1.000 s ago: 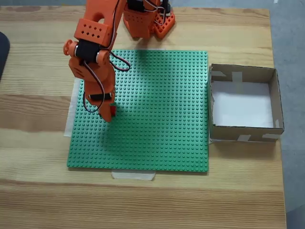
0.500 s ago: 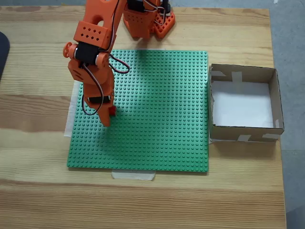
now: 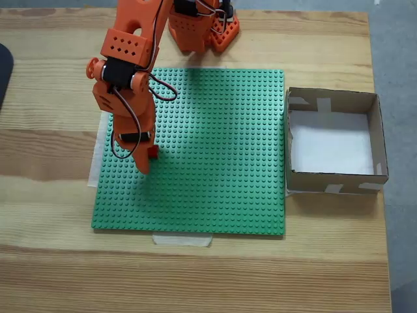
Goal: Pick the red lego block and put it in the box.
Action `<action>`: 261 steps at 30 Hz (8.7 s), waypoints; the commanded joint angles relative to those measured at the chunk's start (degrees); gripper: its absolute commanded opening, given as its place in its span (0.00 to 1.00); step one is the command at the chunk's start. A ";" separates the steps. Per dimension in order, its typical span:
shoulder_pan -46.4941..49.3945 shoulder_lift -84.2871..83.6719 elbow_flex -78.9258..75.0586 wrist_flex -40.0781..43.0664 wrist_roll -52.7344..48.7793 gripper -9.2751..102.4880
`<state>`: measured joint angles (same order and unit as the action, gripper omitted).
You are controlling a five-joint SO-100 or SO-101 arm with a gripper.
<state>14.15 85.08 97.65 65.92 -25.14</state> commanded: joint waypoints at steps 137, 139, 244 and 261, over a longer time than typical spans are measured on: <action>-18.11 11.43 -17.75 13.27 16.52 0.17; -20.13 11.43 -18.81 14.41 17.40 0.17; -46.14 41.31 9.05 0.88 24.08 0.08; -24.79 63.98 36.56 -7.03 22.94 0.08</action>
<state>-12.13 145.72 132.98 60.12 -2.55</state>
